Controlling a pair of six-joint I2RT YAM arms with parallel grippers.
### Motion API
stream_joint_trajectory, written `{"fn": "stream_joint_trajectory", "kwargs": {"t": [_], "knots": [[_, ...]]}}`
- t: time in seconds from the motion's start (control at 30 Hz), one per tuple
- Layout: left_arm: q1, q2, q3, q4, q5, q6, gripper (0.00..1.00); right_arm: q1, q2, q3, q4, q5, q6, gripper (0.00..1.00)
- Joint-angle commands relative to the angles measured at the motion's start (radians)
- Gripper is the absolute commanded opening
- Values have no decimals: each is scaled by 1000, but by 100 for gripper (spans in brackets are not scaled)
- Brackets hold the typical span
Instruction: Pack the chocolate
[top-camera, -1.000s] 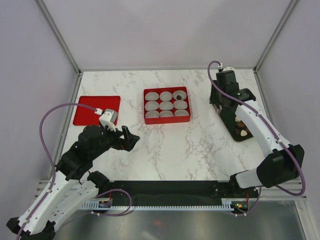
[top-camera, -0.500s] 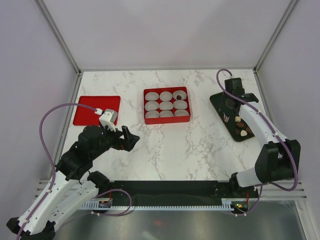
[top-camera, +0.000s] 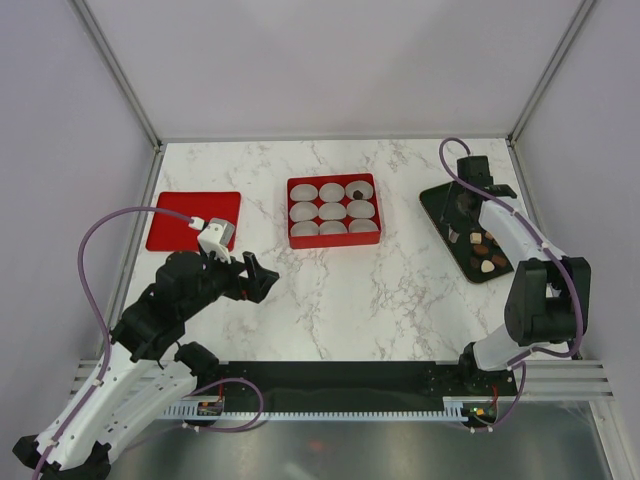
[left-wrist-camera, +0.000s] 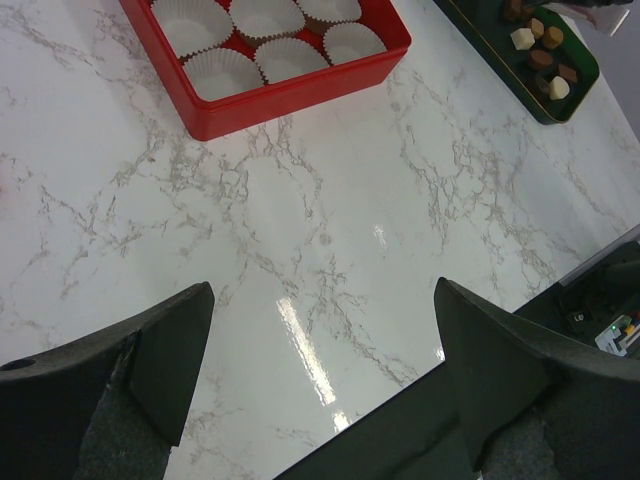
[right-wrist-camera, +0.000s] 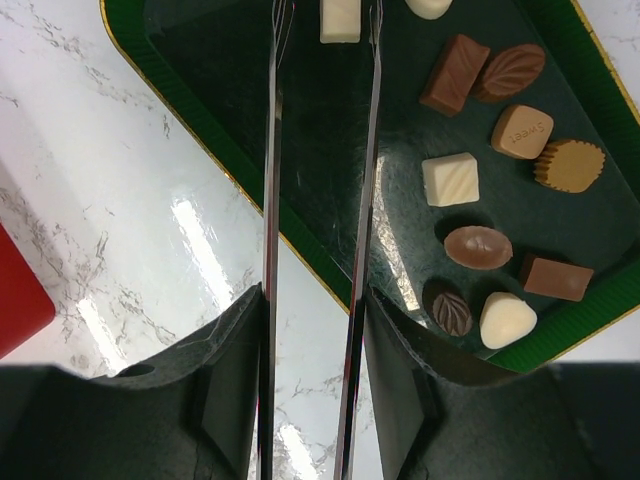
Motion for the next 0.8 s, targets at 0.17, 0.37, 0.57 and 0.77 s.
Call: {"fn": "stream_joint_trajectory", "kwargs": {"t": [0.17, 0.37, 0.57, 0.77], "knots": [[2, 3, 0, 10, 2, -3, 100, -25, 33, -3, 56, -49, -17, 50], [2, 3, -2, 10, 2, -3, 100, -27, 21, -3, 53, -75, -15, 46], [2, 3, -2, 10, 2, -3, 100, -27, 23, 2, 25, -81, -20, 42], [2, 5, 0, 9, 2, -1, 100, -27, 13, 8, 5, -82, -28, 38]]}}
